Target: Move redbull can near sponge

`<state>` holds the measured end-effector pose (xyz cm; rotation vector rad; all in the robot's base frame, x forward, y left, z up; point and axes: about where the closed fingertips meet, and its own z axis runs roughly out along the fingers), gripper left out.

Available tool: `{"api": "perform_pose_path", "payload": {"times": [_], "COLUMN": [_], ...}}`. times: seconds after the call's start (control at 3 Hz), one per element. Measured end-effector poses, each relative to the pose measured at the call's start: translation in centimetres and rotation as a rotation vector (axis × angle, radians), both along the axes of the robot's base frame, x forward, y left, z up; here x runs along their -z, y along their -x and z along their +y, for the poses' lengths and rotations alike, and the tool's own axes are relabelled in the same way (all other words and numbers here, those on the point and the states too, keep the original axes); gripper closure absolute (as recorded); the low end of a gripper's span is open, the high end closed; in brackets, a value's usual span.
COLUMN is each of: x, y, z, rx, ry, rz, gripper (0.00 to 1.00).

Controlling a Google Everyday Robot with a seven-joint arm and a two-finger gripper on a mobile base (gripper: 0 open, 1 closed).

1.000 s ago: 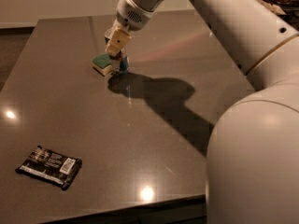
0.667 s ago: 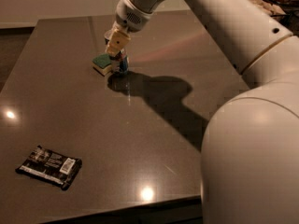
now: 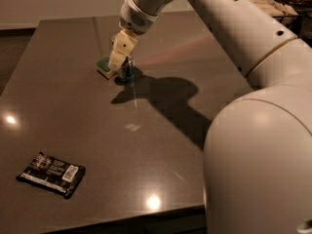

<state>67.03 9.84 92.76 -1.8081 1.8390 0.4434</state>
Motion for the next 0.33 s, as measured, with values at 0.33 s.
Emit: {"api": "perform_pose_path", "payload": {"times": [0.33], "x": [0.0], "y": [0.0], "z": [0.0], "rx": [0.0], "ry": [0.0], "rz": [0.0], "gripper": [0.0]}}
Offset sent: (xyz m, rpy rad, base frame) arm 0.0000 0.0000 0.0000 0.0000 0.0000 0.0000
